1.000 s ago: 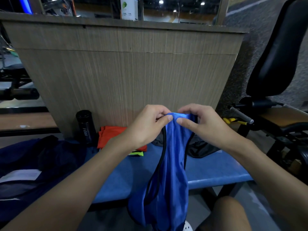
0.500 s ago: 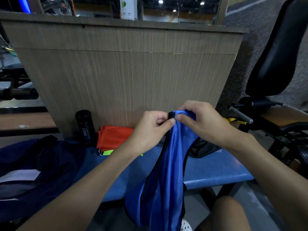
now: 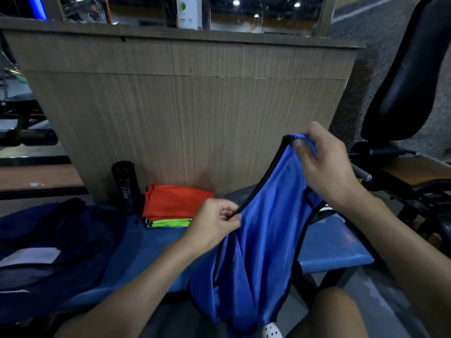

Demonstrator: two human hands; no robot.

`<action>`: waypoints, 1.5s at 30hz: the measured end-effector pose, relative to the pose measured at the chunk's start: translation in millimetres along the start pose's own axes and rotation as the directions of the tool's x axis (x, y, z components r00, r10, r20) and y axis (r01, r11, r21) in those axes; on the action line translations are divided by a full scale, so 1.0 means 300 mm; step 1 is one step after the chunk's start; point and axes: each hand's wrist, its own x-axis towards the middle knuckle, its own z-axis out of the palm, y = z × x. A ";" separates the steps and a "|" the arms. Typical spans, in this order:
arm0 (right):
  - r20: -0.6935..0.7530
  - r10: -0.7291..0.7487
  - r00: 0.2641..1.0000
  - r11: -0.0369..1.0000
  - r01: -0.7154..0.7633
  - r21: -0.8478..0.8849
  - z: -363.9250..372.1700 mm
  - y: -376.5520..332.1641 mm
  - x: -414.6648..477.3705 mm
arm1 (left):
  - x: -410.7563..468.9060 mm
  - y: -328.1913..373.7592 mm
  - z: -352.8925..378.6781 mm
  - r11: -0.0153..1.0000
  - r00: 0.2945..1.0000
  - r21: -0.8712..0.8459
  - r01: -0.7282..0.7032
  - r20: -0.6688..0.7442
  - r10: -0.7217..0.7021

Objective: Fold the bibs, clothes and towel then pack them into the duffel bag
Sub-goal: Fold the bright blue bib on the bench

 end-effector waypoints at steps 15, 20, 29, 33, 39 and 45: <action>0.501 -0.008 0.865 0.973 -0.110 0.205 0.052 -0.013 -0.060 | 0.055 0.150 -0.135 0.995 0.998 0.093 -0.021 0.069 0.014; 0.586 0.025 0.810 0.953 -0.197 0.232 0.124 -0.037 -0.110 | 0.082 0.217 -0.141 0.998 0.997 0.041 -0.045 0.066 0.042; 0.296 0.183 0.937 0.955 -0.241 0.174 0.082 0.021 -0.060 | 0.033 0.066 -0.190 0.996 0.993 0.084 0.005 0.116 -0.014; 0.313 0.212 0.926 0.971 -0.235 0.037 0.060 0.063 -0.053 | 0.039 0.083 -0.200 0.996 0.999 -0.076 0.036 0.038 -0.033; 0.448 0.002 0.894 0.963 -0.123 0.241 0.081 -0.004 -0.074 | 0.063 0.185 -0.173 0.963 0.997 -0.268 0.035 0.078 -0.014; 0.472 -0.043 0.881 0.921 -0.148 0.361 0.129 -0.032 -0.095 | 0.084 0.222 -0.148 0.981 0.999 -0.195 0.019 0.049 -0.010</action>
